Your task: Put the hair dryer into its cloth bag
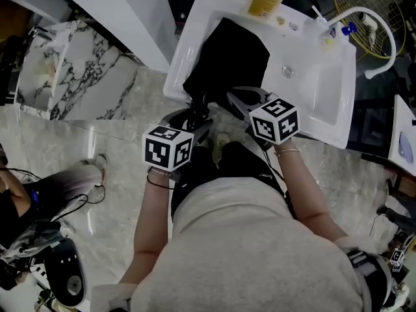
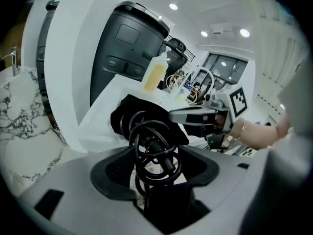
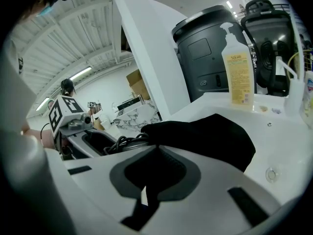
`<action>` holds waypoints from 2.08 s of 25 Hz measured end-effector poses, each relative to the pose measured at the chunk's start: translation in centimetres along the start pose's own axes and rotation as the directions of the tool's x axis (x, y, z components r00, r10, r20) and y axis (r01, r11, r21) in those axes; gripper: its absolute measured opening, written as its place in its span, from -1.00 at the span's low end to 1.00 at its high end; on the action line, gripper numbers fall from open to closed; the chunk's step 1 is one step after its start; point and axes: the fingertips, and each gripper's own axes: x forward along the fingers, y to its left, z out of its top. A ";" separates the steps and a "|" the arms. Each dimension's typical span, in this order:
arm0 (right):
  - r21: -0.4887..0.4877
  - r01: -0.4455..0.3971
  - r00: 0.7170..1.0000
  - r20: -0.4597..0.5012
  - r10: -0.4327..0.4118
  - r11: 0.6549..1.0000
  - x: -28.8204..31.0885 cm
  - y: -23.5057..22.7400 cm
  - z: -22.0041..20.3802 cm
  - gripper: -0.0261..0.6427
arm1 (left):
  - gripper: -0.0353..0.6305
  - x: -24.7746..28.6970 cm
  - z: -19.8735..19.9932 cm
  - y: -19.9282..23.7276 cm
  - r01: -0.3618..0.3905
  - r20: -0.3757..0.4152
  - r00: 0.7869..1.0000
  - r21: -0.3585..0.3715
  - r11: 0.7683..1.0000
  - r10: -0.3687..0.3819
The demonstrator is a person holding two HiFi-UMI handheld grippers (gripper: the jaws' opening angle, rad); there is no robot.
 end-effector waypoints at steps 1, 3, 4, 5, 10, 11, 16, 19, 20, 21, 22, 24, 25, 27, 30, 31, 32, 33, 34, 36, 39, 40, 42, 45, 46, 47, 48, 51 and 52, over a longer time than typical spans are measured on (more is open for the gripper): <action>0.001 0.000 1.000 0.003 0.000 1.000 -0.1 0.0 0.1 -0.89 | -0.06 0.0 0.3 -0.1 0.004 0.002 1.000 -0.001 1.000 -0.004; 0.002 -0.002 1.000 0.010 0.002 1.000 -0.2 -0.1 0.4 -0.89 | -0.06 0.2 0.7 0.0 0.002 -0.009 1.000 0.011 1.000 -0.002; 0.001 -0.004 1.000 0.013 0.004 1.000 -0.2 0.0 0.5 -0.89 | -0.06 0.3 0.8 0.1 0.000 -0.014 1.000 0.019 1.000 0.000; -0.001 -0.006 1.000 0.015 0.006 1.000 -0.2 0.0 0.6 -0.89 | -0.06 0.5 1.0 0.1 -0.002 -0.018 1.000 0.026 1.000 0.003; -0.022 -0.023 1.000 0.021 0.023 1.000 0.0 0.4 1.3 -0.89 | -0.06 1.4 1.8 -0.2 -0.013 -0.024 1.000 0.048 0.999 0.015; -0.025 -0.027 0.999 0.020 0.028 0.999 0.1 0.5 1.4 -0.89 | -0.06 1.6 1.9 -0.2 -0.016 -0.021 1.000 0.046 0.999 0.017; -0.034 -0.050 0.999 0.014 0.050 0.998 0.3 0.8 1.6 -0.89 | -0.06 2.0 3.6 -0.4 -0.003 0.036 0.999 -0.010 1.000 0.004; -0.030 -0.052 0.998 0.019 0.053 0.998 0.2 0.8 1.6 -0.89 | -0.06 2.1 4.4 -0.3 0.001 0.049 0.999 -0.021 1.000 0.000; -0.031 -0.053 0.998 0.019 0.054 0.998 0.2 0.9 1.6 -0.89 | -0.06 2.3 4.5 -0.2 -0.003 0.047 0.999 -0.018 1.000 0.003; -0.032 -0.054 0.998 0.020 0.055 0.998 0.3 1.0 1.6 -0.89 | -0.06 2.4 4.5 -0.2 -0.008 0.044 0.999 -0.014 1.000 0.008; -0.034 -0.055 0.998 0.021 0.056 0.998 0.3 1.1 1.6 -0.89 | -0.06 2.6 4.6 -0.1 -0.012 0.041 0.999 -0.013 1.000 0.013; -0.040 -0.056 0.998 0.025 0.057 0.998 0.2 1.2 1.7 -0.89 | -0.06 2.9 4.7 0.1 -0.015 0.039 0.999 -0.021 1.000 0.016; -0.042 -0.056 0.998 0.027 0.057 0.998 0.2 1.3 1.8 -0.89 | -0.06 3.1 4.8 0.2 -0.016 0.036 0.999 -0.024 1.000 0.017; -0.043 -0.057 0.998 0.028 0.058 0.997 0.2 1.3 1.8 -0.89 | -0.06 3.6 4.7 0.4 -0.024 0.019 1.000 -0.018 1.000 0.024; -0.045 -0.055 0.998 0.027 0.056 0.997 0.3 1.4 1.8 -0.89 | -0.06 4.3 4.7 0.9 -0.053 0.004 0.999 -0.010 0.999 0.053; -0.045 -0.055 0.998 0.027 0.056 0.997 0.3 1.4 1.8 -0.89 | -0.07 4.5 4.7 1.2 -0.066 0.006 0.998 -0.014 0.998 0.066; -0.043 -0.056 0.998 0.028 0.057 0.998 0.3 1.4 1.8 -0.89 | -0.08 4.7 4.8 1.4 -0.079 0.007 0.997 -0.017 0.997 0.079; -0.041 -0.056 0.998 0.029 0.057 0.998 0.3 1.4 1.8 -0.89 | -0.08 4.8 4.9 1.7 -0.088 0.007 0.996 -0.017 0.996 0.088; -0.041 -0.057 0.998 0.029 0.058 0.998 0.3 1.5 1.8 -0.89 | -0.08 5.0 4.9 1.8 -0.093 0.006 0.996 -0.014 0.996 0.093; -0.038 -0.059 0.998 0.028 0.060 0.998 0.3 1.5 1.7 -0.89 | -0.08 5.1 5.1 1.9 -0.097 0.002 0.995 -0.007 0.995 0.097; -0.031 -0.059 0.998 0.033 0.060 0.998 0.1 1.3 1.8 -0.89 | -0.08 4.8 5.7 1.9 -0.079 0.013 0.997 -0.013 0.997 0.079; -0.029 -0.057 0.998 0.036 0.058 0.998 0.1 1.3 1.8 -0.89 | -0.09 4.7 5.9 2.0 -0.070 0.021 0.997 -0.019 0.997 0.070; -0.027 -0.054 0.998 0.038 0.055 0.998 -0.1 1.0 1.8 -0.89 | -0.09 4.7 6.3 2.0 -0.065 0.032 0.997 -0.023 0.998 0.066; -0.028 -0.044 0.998 0.042 0.045 0.999 -0.1 0.8 2.0 -0.89 | -0.09 5.4 6.5 2.1 -0.082 0.031 0.996 -0.011 0.997 0.082; -0.029 -0.039 0.998 0.045 0.040 0.999 -0.1 0.8 2.1 -0.89 | -0.09 5.6 6.4 2.1 -0.087 0.030 0.996 -0.007 0.996 0.087; -0.030 -0.036 0.998 0.049 0.037 0.999 0.0 0.8 2.2 -0.89 | -0.08 5.9 6.3 2.2 -0.093 0.028 0.995 -0.003 0.996 0.093; -0.032 -0.035 0.998 0.052 0.037 0.999 0.0 0.9 2.3 -0.89 | -0.08 6.1 6.0 2.3 -0.100 0.020 0.995 0.005 0.995 0.100; -0.033 -0.037 0.998 0.057 0.038 0.999 0.1 1.0 2.4 -0.89 | -0.08 6.6 5.2 2.6 -0.123 -0.013 0.992 0.043 0.992 0.123; -0.030 -0.037 0.998 0.058 0.039 0.999 0.1 1.0 2.4 -0.89 | -0.08 6.7 5.0 2.6 -0.127 -0.011 0.992 0.050 0.991 0.128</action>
